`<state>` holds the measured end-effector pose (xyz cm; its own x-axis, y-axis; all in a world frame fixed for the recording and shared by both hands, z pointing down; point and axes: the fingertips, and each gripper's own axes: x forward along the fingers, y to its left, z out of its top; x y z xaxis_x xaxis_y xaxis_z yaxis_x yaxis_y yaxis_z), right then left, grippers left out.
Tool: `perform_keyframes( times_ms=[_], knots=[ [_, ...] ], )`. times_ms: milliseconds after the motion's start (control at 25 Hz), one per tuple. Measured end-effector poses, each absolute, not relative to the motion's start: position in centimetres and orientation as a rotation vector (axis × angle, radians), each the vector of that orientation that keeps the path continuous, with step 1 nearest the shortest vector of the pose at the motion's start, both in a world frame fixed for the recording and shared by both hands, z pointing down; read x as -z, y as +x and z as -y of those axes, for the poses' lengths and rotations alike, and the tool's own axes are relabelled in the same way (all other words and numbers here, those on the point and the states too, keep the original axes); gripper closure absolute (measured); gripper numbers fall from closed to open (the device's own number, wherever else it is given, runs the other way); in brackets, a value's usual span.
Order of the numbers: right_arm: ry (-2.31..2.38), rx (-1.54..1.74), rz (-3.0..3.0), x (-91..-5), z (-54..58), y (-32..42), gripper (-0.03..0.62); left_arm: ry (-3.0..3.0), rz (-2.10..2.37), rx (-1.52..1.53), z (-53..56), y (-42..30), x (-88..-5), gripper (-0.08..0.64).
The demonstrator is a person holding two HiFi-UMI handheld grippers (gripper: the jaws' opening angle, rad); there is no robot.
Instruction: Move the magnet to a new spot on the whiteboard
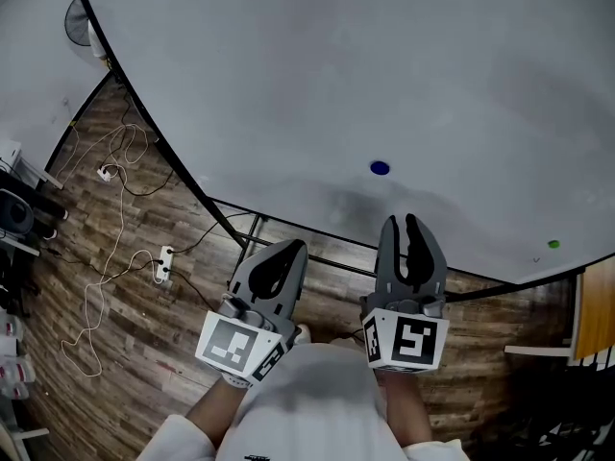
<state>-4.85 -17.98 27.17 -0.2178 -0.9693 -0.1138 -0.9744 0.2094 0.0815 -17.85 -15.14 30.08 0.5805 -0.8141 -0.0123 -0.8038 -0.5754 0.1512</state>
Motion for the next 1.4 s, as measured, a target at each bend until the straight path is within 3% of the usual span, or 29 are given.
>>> perform_keyframes(
  times_ms=[480,800,1400],
  knots=[
    [-1.896,-0.215,-2.453,-28.4,14.6,-0.2,0.506,2.698,1.322,0.107,15.1,-16.4,-30.6,0.554],
    [-1.871,-0.237,-2.486,-28.8,12.8,1.4,0.581,2.713,1.308,0.100,15.2,-16.1,-30.6,0.554],
    [-1.618,-0.285,-2.705,-29.1,10.9,-3.2,0.581,2.755,1.255,0.101,14.6,-14.4,-30.2,0.554]
  ],
)
